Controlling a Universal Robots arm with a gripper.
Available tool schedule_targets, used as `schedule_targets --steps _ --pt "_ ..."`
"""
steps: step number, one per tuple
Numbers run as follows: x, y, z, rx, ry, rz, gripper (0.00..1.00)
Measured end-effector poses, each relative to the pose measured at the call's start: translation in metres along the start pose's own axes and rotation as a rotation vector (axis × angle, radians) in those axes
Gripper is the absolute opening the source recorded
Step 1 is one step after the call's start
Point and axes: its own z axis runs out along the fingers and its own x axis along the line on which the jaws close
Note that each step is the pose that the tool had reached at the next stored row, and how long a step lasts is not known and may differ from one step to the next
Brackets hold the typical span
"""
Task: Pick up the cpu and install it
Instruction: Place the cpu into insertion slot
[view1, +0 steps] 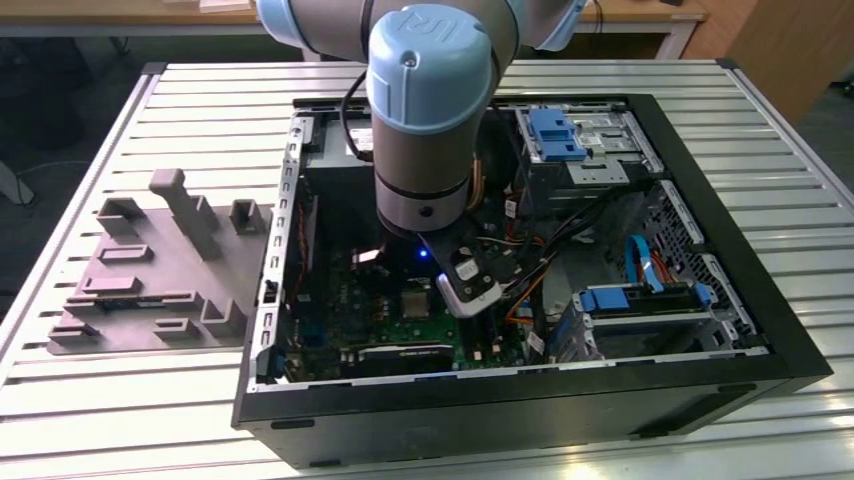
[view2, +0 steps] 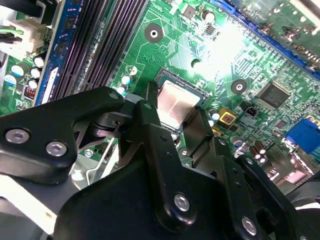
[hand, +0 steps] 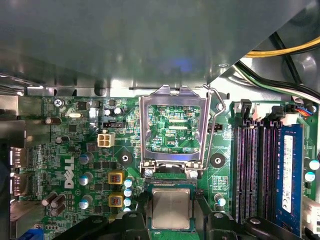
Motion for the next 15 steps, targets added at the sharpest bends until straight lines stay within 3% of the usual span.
schedule_targets --steps 12,14,15 --pt "0.0000 0.0001 0.0002 0.0000 -0.0001 0.006 0.46" --pt "0.0000 0.0001 0.0002 0.0000 -0.0001 0.006 0.47" --pt "0.0000 0.0001 0.0002 0.0000 -0.0001 0.006 0.53"
